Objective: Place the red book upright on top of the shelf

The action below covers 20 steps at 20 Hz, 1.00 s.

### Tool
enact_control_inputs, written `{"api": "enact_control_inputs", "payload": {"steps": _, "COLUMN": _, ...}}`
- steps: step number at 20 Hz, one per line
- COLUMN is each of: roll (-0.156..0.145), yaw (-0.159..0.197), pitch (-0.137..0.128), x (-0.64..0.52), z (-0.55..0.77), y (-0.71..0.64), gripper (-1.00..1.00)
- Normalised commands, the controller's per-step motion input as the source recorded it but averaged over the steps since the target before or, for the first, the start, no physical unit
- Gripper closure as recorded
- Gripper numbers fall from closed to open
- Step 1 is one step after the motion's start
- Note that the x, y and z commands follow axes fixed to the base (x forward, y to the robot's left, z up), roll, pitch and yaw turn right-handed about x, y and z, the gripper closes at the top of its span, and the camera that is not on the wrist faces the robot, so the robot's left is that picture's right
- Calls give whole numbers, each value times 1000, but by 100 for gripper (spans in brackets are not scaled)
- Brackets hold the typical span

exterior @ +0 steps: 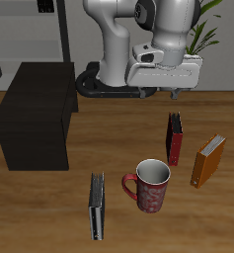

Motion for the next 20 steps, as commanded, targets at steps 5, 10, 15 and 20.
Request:
{"api": "enact_control_inputs", "payload": {"steps": 5, "roll": -11, "yaw": -39, "pitch": -18, "x": -1, "z": -296, "y": 139, "gripper": -100}}
{"api": "enact_control_inputs", "payload": {"steps": 10, "roll": 1, "yaw": 9, "pitch": -59, "x": -54, "z": -203, "y": 190, "gripper": -100}}
{"api": "enact_control_inputs", "payload": {"steps": 15, "roll": -18, "yaw": 2, "pitch": -5, "x": -20, "z": -227, "y": 244, "gripper": -100}}
{"api": "enact_control_inputs", "payload": {"steps": 20, "roll": -42, "yaw": 16, "pitch": -16, "x": 5, "z": -259, "y": 255, "gripper": -100}}
